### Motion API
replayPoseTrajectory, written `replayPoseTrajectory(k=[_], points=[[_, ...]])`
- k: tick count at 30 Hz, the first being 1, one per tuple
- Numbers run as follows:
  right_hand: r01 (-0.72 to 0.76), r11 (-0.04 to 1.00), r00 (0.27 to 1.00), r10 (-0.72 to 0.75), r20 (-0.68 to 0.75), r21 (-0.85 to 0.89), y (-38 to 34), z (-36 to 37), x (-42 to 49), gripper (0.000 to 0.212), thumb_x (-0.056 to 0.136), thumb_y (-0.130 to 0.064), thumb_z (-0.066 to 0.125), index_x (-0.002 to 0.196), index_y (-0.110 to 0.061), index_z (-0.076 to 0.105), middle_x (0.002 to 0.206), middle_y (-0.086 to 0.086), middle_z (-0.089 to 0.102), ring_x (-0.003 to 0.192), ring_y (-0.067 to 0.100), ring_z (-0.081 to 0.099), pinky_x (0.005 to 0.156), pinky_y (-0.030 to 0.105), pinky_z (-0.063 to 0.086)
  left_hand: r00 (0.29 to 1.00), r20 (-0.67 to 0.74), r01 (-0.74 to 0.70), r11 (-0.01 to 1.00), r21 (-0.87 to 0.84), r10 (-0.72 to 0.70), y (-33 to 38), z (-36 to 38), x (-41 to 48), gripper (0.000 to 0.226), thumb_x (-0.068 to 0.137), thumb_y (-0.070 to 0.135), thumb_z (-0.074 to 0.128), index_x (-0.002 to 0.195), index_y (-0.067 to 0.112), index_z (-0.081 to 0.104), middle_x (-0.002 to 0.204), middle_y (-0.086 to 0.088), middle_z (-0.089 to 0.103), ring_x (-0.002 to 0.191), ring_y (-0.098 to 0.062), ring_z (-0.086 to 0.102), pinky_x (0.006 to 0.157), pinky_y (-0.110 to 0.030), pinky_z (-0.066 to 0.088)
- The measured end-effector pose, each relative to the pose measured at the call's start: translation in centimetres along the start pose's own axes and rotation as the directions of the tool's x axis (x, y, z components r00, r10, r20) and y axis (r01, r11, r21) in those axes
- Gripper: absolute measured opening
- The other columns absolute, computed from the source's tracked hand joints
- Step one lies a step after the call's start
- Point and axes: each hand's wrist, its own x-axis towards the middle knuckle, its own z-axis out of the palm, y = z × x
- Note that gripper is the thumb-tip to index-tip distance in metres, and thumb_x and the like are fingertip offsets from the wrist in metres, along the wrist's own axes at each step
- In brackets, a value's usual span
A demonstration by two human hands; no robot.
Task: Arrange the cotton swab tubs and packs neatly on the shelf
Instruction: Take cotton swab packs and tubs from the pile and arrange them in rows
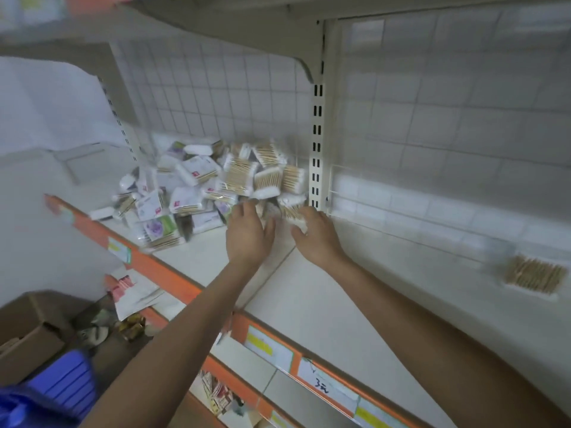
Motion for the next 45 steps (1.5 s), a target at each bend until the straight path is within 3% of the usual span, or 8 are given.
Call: replayPoseTrajectory(k=[4, 12, 19, 25, 32, 36, 40, 45], points=[[-0.06, 0.987, 0.997, 0.067, -0.039, 0.15, -2.3, 1.4, 3.5, 0.033, 0.092, -0.02, 0.053, 0.125, -0.015, 0.052, 0.121, 0.009, 0.059, 0.11, 0.026, 0.055, 0.085, 0.029, 0.042, 0.99, -0.141, -0.028, 1.0, 0.006, 0.028, -1.4, -1.5, 4.4, 0.037, 0.089, 0.025, 0.06, 0.117, 0.001, 0.056, 0.114, -0.022, 0.056, 0.108, -0.04, 0.049, 0.088, -0.044, 0.04], [-0.125, 0.941, 0.991, 0.135, -0.011, 0.315, -3.8, 3.6, 7.4, 0.043, 0.094, -0.024, 0.051, 0.136, -0.031, 0.045, 0.133, -0.001, 0.054, 0.117, 0.018, 0.053, 0.099, 0.03, 0.042, 0.99, -0.126, 0.118, 0.893, 0.435, -0.07, -2.4, -1.6, 8.8, 0.055, 0.091, 0.048, 0.048, 0.123, 0.004, 0.045, 0.126, -0.02, 0.054, 0.116, -0.037, 0.041, 0.089, -0.04, 0.037], [-0.077, 0.932, 0.997, 0.078, 0.01, 0.354, -4.1, 4.0, 8.5, 0.041, 0.094, -0.017, 0.051, 0.135, -0.023, 0.048, 0.134, 0.004, 0.054, 0.112, 0.017, 0.056, 0.072, 0.014, 0.038, 0.974, -0.218, 0.143, 0.91, 0.388, -0.06, -3.1, -0.6, 9.0, 0.038, 0.077, 0.033, 0.07, 0.106, 0.012, 0.058, 0.115, -0.009, 0.061, 0.116, -0.041, 0.043, 0.087, -0.044, 0.035], [-0.023, 0.927, 0.983, 0.09, -0.163, 0.375, -4.0, 3.9, 7.3, 0.022, 0.09, -0.017, 0.059, 0.111, -0.016, 0.062, 0.112, 0.0, 0.065, 0.083, 0.011, 0.058, 0.072, 0.016, 0.042, 0.971, -0.187, -0.147, 0.989, 0.027, 0.15, -2.9, -1.3, 7.8, 0.047, 0.072, -0.002, 0.069, 0.116, 0.007, 0.055, 0.128, -0.018, 0.044, 0.107, -0.038, 0.05, 0.078, -0.033, 0.041], [0.071, 0.925, 0.915, 0.088, -0.393, 0.374, -1.1, 0.2, 3.9, 0.012, 0.088, -0.006, 0.058, 0.086, -0.017, 0.054, 0.093, -0.002, 0.061, 0.073, 0.009, 0.056, 0.055, 0.002, 0.037, 0.974, -0.196, -0.164, 0.949, -0.27, 0.113, 0.6, -1.7, 4.5, 0.069, 0.075, 0.006, 0.076, 0.134, 0.006, 0.04, 0.135, -0.015, 0.038, 0.118, -0.021, 0.044, 0.089, -0.015, 0.032], [0.036, 0.881, 0.884, 0.192, -0.426, 0.471, 2.0, -2.6, 1.5, 0.03, 0.085, -0.002, 0.058, 0.105, -0.023, 0.048, 0.105, 0.005, 0.063, 0.083, 0.018, 0.065, 0.061, 0.024, 0.054, 0.997, -0.065, -0.056, 0.888, -0.457, 0.03, 3.0, -0.7, 3.0, 0.075, 0.073, 0.01, 0.078, 0.133, 0.009, 0.033, 0.112, -0.003, 0.057, 0.094, -0.014, 0.057, 0.08, -0.023, 0.046], [-0.045, 0.819, 0.863, 0.32, -0.391, 0.572, 5.1, -5.6, -1.3, 0.066, 0.082, 0.002, 0.058, 0.134, -0.03, 0.035, 0.099, 0.003, 0.06, 0.084, 0.012, 0.059, 0.073, 0.029, 0.052, 0.996, 0.084, 0.076, 0.842, -0.533, -0.037, 5.3, 1.4, 1.6, 0.064, 0.071, 0.015, 0.081, 0.122, 0.01, 0.043, 0.089, 0.0, 0.059, 0.079, -0.017, 0.062, 0.074, -0.03, 0.053], [-0.142, 0.825, 0.853, 0.382, -0.355, 0.547, 7.9, -9.6, -4.6, 0.039, 0.077, 0.002, 0.057, 0.11, -0.019, 0.059, 0.093, -0.005, 0.062, 0.089, 0.018, 0.061, 0.077, 0.036, 0.052, 0.934, 0.356, 0.261, 0.733, -0.628, -0.027, 8.5, 4.3, -0.9, 0.055, 0.063, 0.027, 0.083, 0.109, 0.02, 0.053, 0.097, -0.016, 0.066, 0.088, -0.033, 0.065, 0.08, -0.05, 0.055]])
